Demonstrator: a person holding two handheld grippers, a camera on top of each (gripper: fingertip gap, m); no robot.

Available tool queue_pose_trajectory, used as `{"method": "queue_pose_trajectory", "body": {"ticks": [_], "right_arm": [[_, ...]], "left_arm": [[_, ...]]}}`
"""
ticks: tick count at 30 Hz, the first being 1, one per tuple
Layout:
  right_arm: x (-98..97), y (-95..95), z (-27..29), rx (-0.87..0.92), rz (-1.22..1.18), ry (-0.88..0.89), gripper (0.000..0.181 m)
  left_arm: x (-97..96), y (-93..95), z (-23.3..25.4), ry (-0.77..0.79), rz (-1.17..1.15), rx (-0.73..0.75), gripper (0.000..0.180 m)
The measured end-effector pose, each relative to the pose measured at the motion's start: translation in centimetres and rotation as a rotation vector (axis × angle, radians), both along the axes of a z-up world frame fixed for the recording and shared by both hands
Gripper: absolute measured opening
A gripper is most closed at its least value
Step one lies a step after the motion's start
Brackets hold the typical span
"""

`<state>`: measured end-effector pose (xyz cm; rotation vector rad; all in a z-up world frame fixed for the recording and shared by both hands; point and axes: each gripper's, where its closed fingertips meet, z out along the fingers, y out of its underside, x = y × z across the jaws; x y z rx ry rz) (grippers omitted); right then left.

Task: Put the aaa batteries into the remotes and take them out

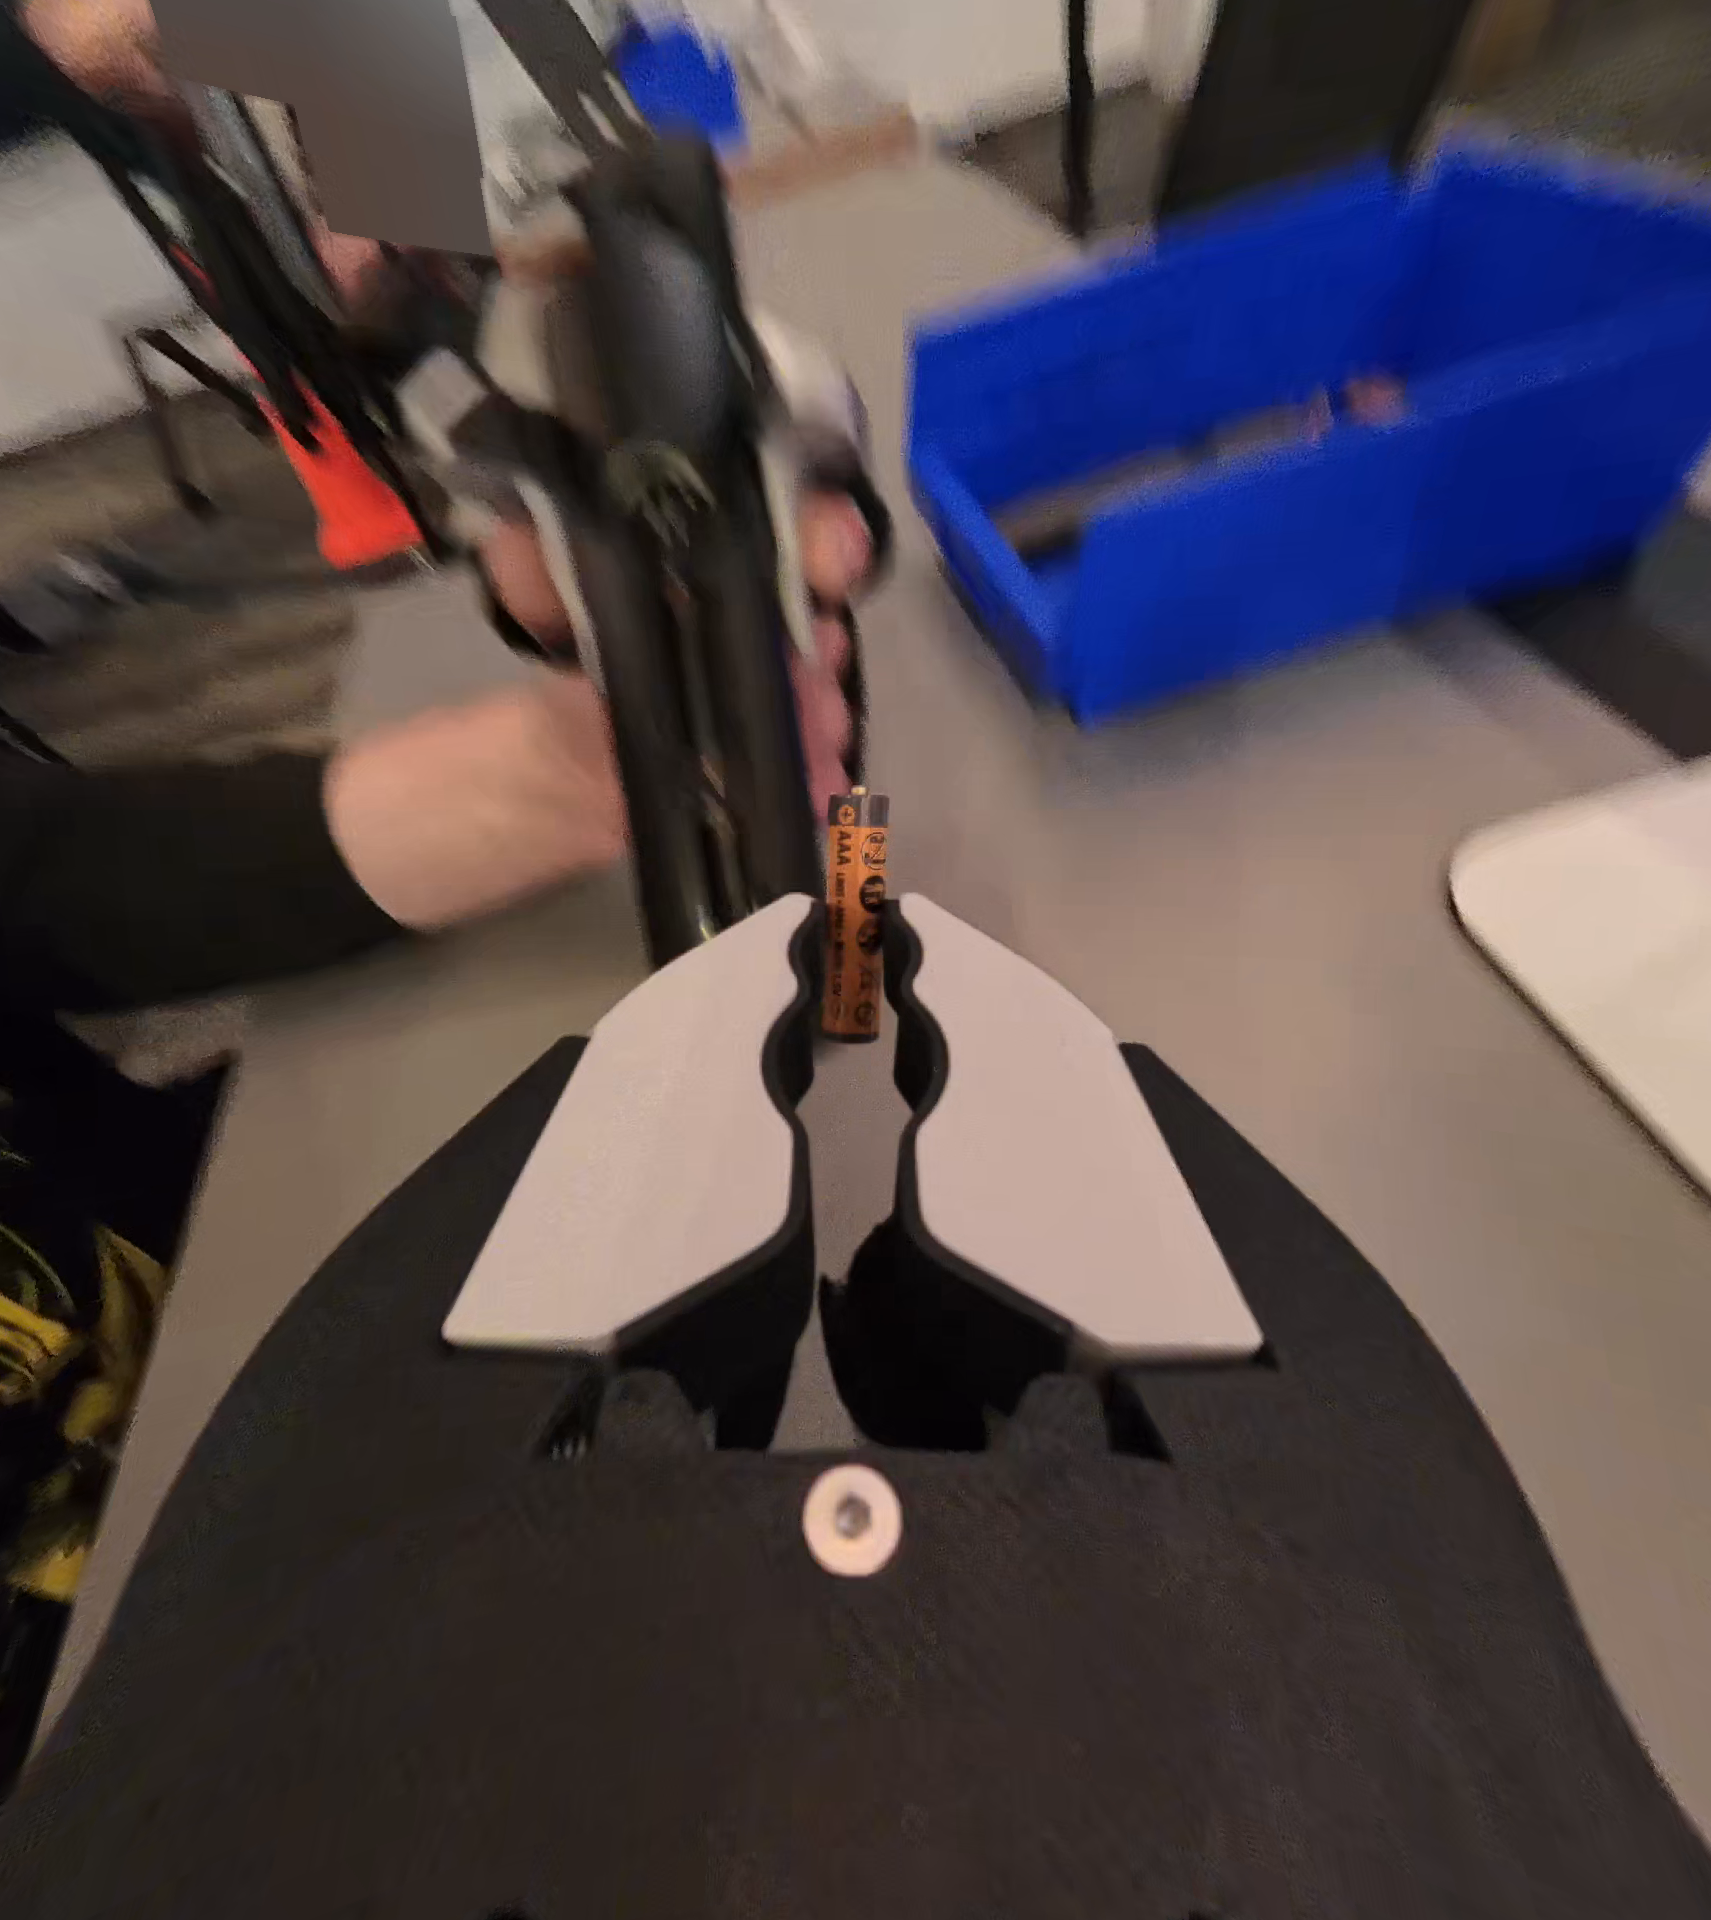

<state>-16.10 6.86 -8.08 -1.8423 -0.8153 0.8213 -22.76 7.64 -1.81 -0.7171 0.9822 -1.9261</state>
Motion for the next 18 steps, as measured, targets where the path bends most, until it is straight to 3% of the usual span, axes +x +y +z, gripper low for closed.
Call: {"method": "queue_pose_trajectory", "body": {"ticks": [6, 18], "right_arm": [[-5.1, -0.3, 5.0, 0.103, 0.146, 0.219, 0.010], [-7.3, -0.1, 5.0, 0.153, 0.161, 0.246, 0.010]], "left_arm": [[0.4, -0.9, 0.8, -0.042, -0.022, -0.001, 0.061], [-0.7, -1.1, 2.7, -0.147, -0.015, -0.035, 0.061]]}}
